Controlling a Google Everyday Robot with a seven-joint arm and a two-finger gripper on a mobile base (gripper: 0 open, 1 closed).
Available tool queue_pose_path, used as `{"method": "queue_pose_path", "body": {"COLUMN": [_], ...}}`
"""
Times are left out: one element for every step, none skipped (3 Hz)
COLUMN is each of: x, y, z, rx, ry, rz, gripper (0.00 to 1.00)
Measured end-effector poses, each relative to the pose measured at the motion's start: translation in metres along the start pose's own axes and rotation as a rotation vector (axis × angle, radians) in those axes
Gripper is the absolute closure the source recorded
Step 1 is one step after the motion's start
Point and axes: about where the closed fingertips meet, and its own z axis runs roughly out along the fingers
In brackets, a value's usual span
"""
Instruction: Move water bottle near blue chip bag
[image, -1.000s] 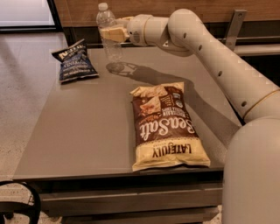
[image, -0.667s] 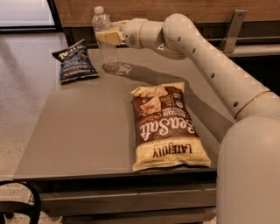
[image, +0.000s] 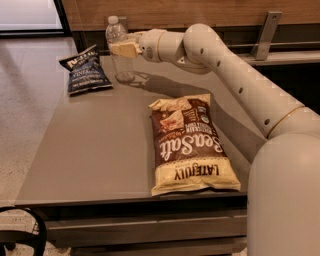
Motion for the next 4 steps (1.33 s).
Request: {"method": "queue_pose_path", "body": {"x": [0.01, 0.022, 0.02, 0.019], "y": [-0.003, -0.005, -0.005, -0.005], "z": [0.003, 0.005, 0.005, 0.005], "rx": [0.0, 0.003, 0.003, 0.003], "ry": [0.003, 0.0, 0.0, 0.0], "rz": [0.023, 0.054, 0.054, 0.054], "gripper": [1.0, 1.0, 0.84, 0.6]}}
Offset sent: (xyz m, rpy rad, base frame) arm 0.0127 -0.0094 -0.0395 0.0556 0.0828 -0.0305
